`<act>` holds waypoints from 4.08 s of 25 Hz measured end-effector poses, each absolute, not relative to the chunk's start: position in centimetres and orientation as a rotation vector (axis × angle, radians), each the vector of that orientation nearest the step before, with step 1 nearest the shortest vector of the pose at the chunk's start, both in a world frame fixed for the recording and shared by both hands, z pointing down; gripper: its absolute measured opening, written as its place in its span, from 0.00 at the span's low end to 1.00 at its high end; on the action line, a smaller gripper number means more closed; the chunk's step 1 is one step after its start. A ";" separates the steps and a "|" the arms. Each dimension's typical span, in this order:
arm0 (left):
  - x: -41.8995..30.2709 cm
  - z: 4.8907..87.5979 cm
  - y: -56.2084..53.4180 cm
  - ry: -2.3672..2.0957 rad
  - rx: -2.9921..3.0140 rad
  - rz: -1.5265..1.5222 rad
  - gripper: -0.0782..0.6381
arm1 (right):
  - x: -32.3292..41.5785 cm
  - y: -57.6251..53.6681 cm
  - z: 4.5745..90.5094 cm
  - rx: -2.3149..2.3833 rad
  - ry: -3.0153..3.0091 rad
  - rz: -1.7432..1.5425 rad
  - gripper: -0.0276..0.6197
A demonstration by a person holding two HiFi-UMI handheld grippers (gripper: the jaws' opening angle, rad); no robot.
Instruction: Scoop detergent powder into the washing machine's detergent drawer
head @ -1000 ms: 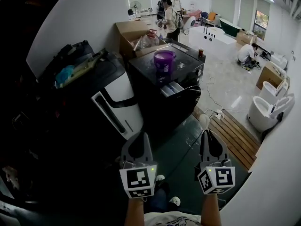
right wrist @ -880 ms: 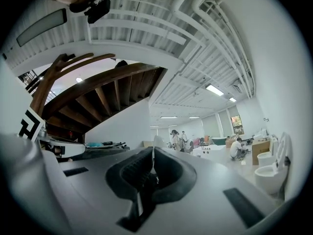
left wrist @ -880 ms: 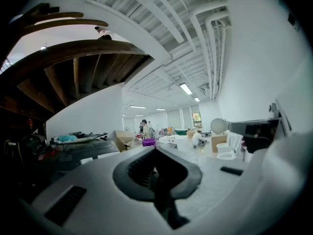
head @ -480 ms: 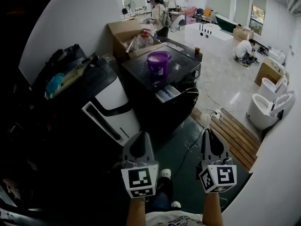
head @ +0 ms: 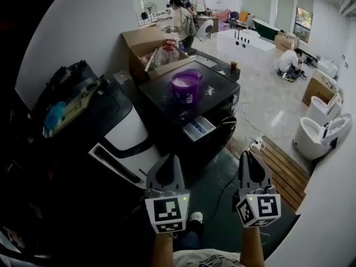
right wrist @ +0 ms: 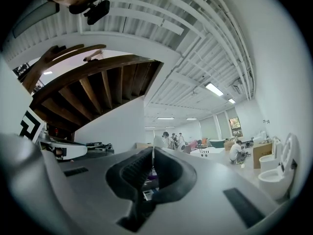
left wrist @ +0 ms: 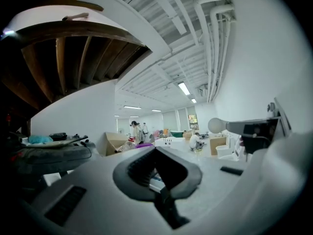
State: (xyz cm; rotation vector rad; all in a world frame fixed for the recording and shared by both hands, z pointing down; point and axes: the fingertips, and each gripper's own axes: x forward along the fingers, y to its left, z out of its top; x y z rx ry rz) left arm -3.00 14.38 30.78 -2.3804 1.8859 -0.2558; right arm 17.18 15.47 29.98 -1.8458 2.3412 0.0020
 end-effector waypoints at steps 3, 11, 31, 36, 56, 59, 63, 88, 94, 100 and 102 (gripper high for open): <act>-3.8 30.5 10.8 1.887 -2.376 -0.253 0.11 | 16.4 11.7 29.9 -1.842 2.339 0.000 0.07; -6.8 29.9 1.8 1.912 -2.357 -0.232 0.11 | 13.6 2.6 28.8 -1.824 2.356 0.027 0.07; -11.6 32.8 -6.5 2.027 -2.374 -0.252 0.11 | 8.6 -7.0 30.7 -1.797 2.495 -0.031 0.07; -12.2 33.2 -8.6 2.058 -2.346 -0.267 0.11 | 8.0 -10.1 30.6 -1.754 2.488 -0.033 0.07; -12.1 32.5 -24.4 2.276 -2.162 -0.313 0.11 | 7.6 -29.7 30.7 -1.519 2.752 -0.139 0.07; -12.0 32.7 -26.1 2.308 -2.135 -0.329 0.11 | 7.3 -31.9 31.1 -1.471 2.819 -0.176 0.07; -12.1 33.1 -27.8 2.349 -2.106 -0.344 0.11 | 6.7 -34.1 32.2 -1.400 2.927 -0.244 0.07; -13.4 35.8 -33.2 2.504 -2.017 -0.413 0.11 | 1.8 -39.8 39.2 -0.843 3.486 -0.732 0.07; -13.7 36.5 -33.6 2.500 -2.036 -0.467 0.11 | 0.9 -40.4 39.7 -0.821 3.569 -0.734 0.07; -14.1 36.9 -33.8 2.490 -2.068 -0.504 0.11 | 0.3 -40.8 40.5 -0.857 3.638 -0.764 0.07; -14.1 36.8 -33.9 2.478 -2.086 -0.508 0.11 | 0.2 -40.8 40.9 -0.871 3.662 -0.772 0.07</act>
